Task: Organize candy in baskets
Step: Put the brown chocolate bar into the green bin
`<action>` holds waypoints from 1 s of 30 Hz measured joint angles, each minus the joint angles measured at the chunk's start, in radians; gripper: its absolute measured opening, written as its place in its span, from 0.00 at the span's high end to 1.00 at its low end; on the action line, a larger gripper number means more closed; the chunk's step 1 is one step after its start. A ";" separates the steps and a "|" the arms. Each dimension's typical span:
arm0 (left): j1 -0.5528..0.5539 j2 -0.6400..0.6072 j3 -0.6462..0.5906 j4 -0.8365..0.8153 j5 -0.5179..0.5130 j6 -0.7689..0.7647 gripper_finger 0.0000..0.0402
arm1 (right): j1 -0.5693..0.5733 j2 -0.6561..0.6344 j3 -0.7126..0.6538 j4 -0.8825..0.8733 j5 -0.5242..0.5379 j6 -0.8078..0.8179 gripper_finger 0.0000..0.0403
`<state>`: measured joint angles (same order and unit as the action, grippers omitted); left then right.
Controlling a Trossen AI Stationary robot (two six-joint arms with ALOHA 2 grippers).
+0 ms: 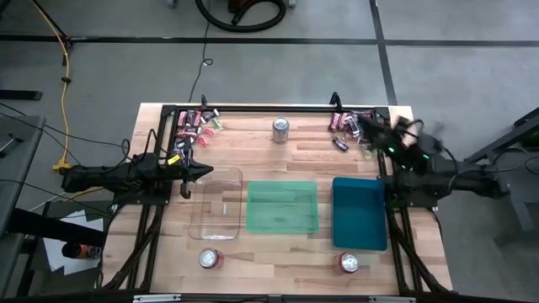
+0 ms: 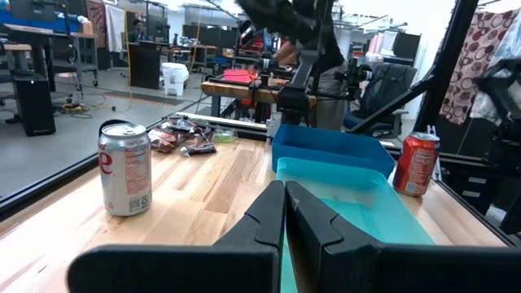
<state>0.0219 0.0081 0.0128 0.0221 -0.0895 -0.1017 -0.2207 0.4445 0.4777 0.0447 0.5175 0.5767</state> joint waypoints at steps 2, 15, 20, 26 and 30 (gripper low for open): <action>0.000 0.000 0.000 0.000 0.000 0.000 1.00 | -0.096 0.125 0.109 -0.207 -0.092 0.026 0.97; 0.000 0.000 0.000 0.000 0.000 0.000 1.00 | -0.587 0.966 0.589 -0.781 -0.446 0.086 0.62; 0.000 0.000 0.000 0.000 0.000 0.000 1.00 | -0.596 1.160 0.669 -0.825 -0.445 0.106 0.60; 0.000 0.000 0.000 0.000 0.000 0.000 1.00 | -0.595 1.280 0.669 -0.832 -0.377 0.223 0.60; 0.000 0.000 0.000 0.000 0.000 0.000 1.00 | -0.595 1.315 0.665 -0.825 -0.320 0.276 0.60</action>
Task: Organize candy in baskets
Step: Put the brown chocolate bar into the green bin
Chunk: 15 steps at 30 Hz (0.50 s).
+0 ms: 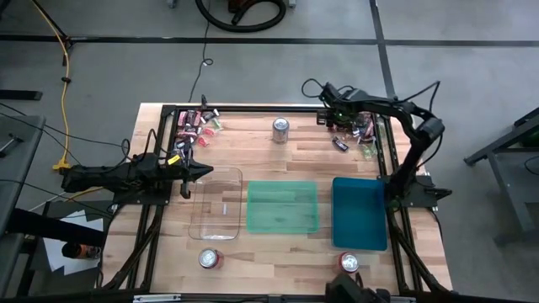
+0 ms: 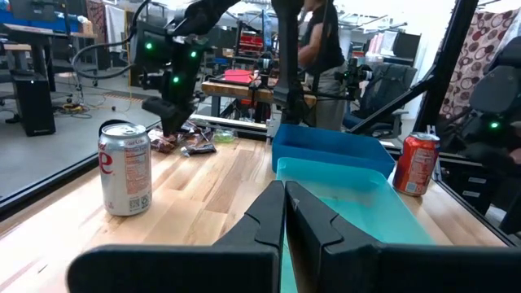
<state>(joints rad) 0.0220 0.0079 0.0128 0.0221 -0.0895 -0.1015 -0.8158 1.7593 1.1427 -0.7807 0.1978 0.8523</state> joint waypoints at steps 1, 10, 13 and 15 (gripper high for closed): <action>0.000 0.000 0.000 0.000 0.000 0.000 1.00 | 0.000 0.002 0.000 0.012 0.012 0.006 0.60; 0.000 0.000 0.000 0.000 0.000 0.000 1.00 | 0.000 0.038 0.000 0.060 0.023 0.046 0.60; 0.000 0.000 0.000 0.000 0.000 0.000 1.00 | 0.000 0.060 0.000 0.065 0.022 0.074 0.60; 0.000 0.000 0.000 0.000 0.000 0.000 1.00 | 0.000 0.076 0.000 0.067 0.031 0.084 0.60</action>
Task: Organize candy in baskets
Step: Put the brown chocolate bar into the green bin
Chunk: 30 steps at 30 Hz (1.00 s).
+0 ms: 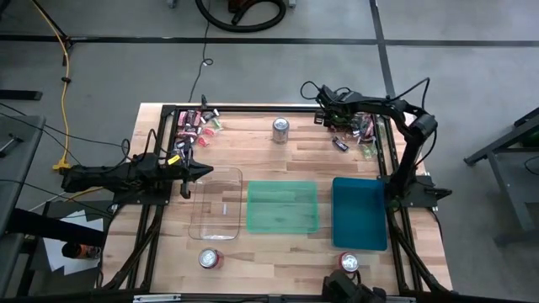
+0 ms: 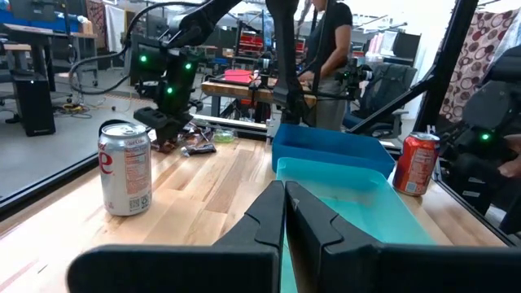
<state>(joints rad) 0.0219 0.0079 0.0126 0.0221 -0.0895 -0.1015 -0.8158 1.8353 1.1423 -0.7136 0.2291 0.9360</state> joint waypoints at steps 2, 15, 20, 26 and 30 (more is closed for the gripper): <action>0.000 0.000 0.000 0.000 0.000 0.000 1.00 | 0.000 0.013 0.000 0.000 0.003 0.006 0.60; 0.000 0.000 0.000 0.000 0.000 0.000 1.00 | 0.028 0.012 -0.001 -0.024 0.006 -0.153 0.97; 0.000 0.000 0.000 0.000 0.000 0.000 1.00 | 0.080 -0.121 -0.001 -0.032 0.031 -0.230 0.97; 0.000 0.000 0.000 0.000 0.000 0.000 1.00 | 0.142 -0.398 0.001 0.013 0.041 -0.452 0.99; 0.000 0.000 0.000 0.000 0.000 0.000 1.00 | 0.169 -0.562 0.001 0.053 -0.035 -0.629 0.99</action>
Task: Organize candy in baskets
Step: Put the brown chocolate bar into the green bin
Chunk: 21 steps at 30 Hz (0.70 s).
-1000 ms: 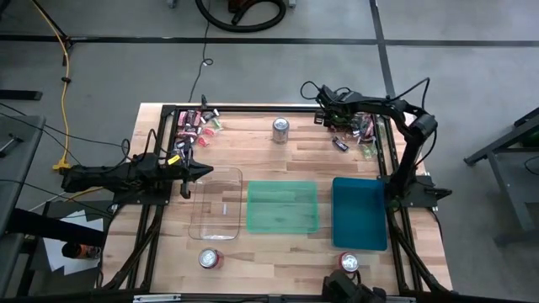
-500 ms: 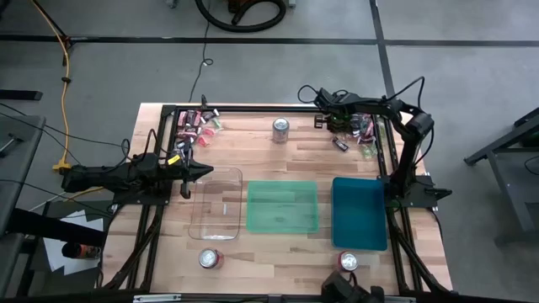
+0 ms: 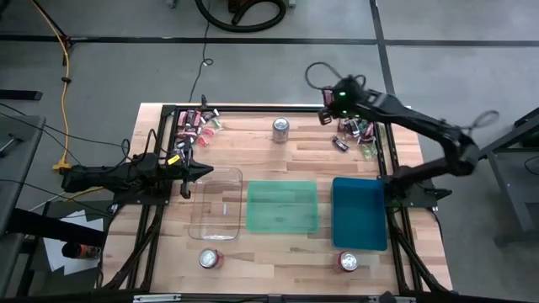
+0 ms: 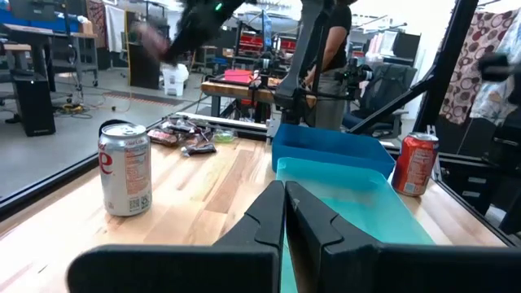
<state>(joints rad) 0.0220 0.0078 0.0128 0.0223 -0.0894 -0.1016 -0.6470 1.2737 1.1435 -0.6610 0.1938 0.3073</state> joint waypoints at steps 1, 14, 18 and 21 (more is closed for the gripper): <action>0.000 0.000 0.000 0.000 0.000 0.000 1.00 | 0.006 -0.032 0.000 0.007 -0.029 -0.027 0.99; 0.000 0.000 0.000 0.000 0.000 0.000 1.00 | 0.406 -0.036 0.000 0.017 -0.414 -0.290 1.00; 0.000 0.000 0.000 0.000 0.000 0.000 1.00 | 0.565 0.055 0.000 0.027 -0.520 -0.414 1.00; 0.000 0.000 0.000 0.000 0.000 0.000 1.00 | 0.653 0.129 0.000 0.022 -0.544 -0.469 1.00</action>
<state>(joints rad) 0.0222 0.0078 0.0128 0.0219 -0.0892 -0.1017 0.0059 1.4026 1.1439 -0.6392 -0.3504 -0.1612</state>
